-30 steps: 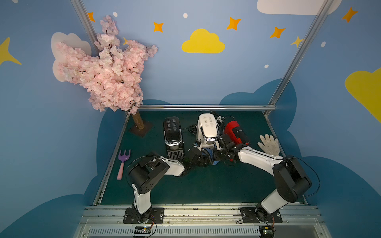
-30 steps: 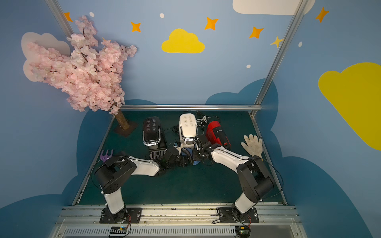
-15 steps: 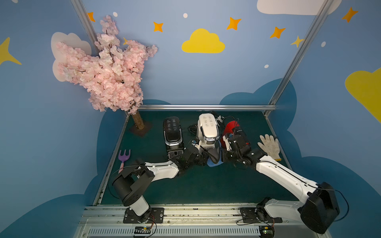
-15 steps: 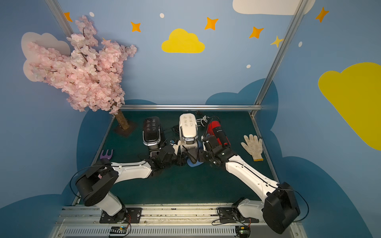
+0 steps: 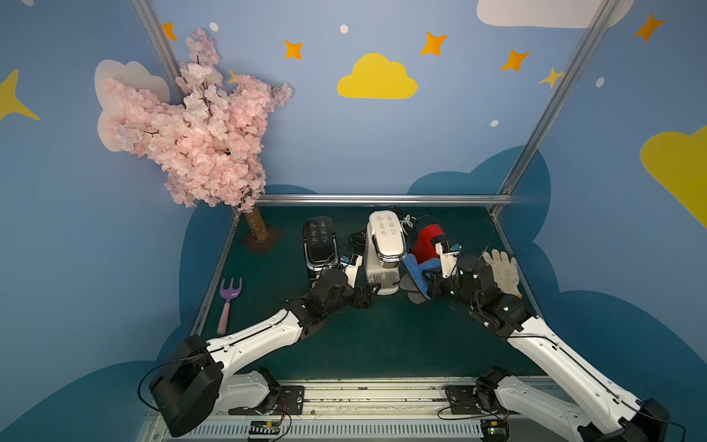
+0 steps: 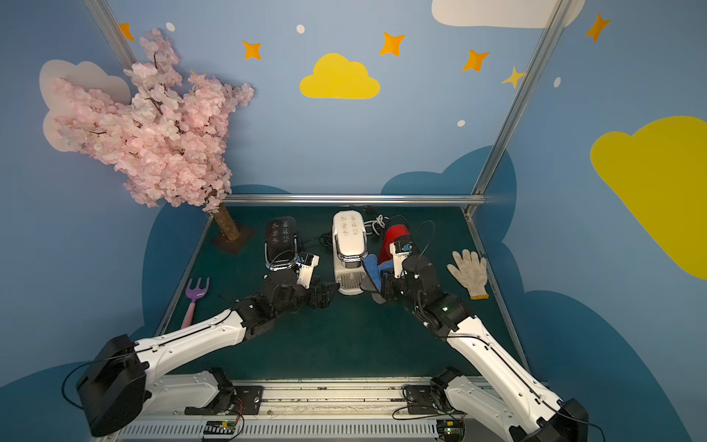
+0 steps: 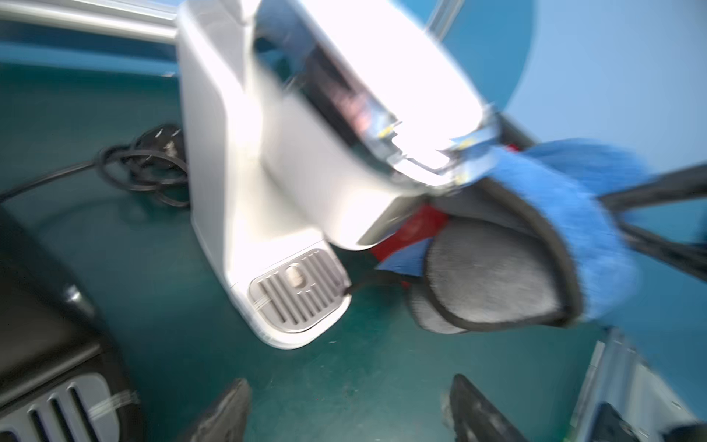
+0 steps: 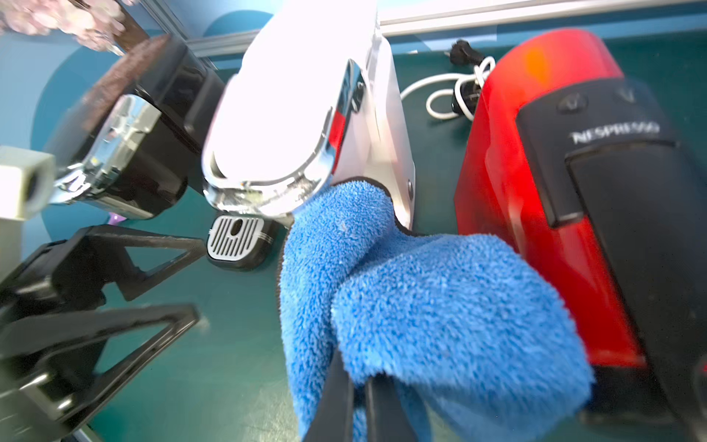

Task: Wipe the surface of a coffee machine
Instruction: Adjust the cleaning item.

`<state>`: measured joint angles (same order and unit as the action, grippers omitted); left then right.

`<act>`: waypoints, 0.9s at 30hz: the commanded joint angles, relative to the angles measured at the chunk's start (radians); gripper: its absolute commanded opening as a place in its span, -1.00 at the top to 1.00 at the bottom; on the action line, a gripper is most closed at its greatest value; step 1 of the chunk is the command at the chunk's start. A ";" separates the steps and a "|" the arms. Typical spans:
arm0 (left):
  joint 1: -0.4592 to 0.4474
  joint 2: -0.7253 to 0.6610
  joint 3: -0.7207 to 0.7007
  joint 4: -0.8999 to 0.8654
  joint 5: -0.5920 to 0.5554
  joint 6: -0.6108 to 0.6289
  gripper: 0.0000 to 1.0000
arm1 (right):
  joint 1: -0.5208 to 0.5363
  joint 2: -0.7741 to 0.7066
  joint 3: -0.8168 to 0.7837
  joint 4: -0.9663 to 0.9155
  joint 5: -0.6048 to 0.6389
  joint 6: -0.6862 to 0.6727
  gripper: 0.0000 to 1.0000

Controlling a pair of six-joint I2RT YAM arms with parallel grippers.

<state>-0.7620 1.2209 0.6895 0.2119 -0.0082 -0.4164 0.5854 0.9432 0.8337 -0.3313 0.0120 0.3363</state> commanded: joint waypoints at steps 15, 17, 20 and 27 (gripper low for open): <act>0.124 0.049 0.231 0.086 0.646 -0.093 -0.76 | -0.091 0.005 0.145 -0.005 -0.377 -0.119 1.00; 0.128 0.054 0.268 0.064 0.670 -0.098 -0.79 | -0.091 -0.009 0.118 0.022 -0.399 -0.122 1.00; 0.140 0.077 0.301 0.101 0.723 -0.126 -0.82 | -0.091 -0.014 0.102 0.057 -0.448 -0.114 1.00; 0.142 0.195 0.367 0.056 0.841 -0.081 -0.78 | -0.096 -0.004 0.112 0.139 -0.538 -0.086 1.00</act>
<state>-0.6250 1.3819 1.0492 0.2920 0.7513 -0.5140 0.4950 0.9482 0.9333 -0.2676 -0.4572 0.2401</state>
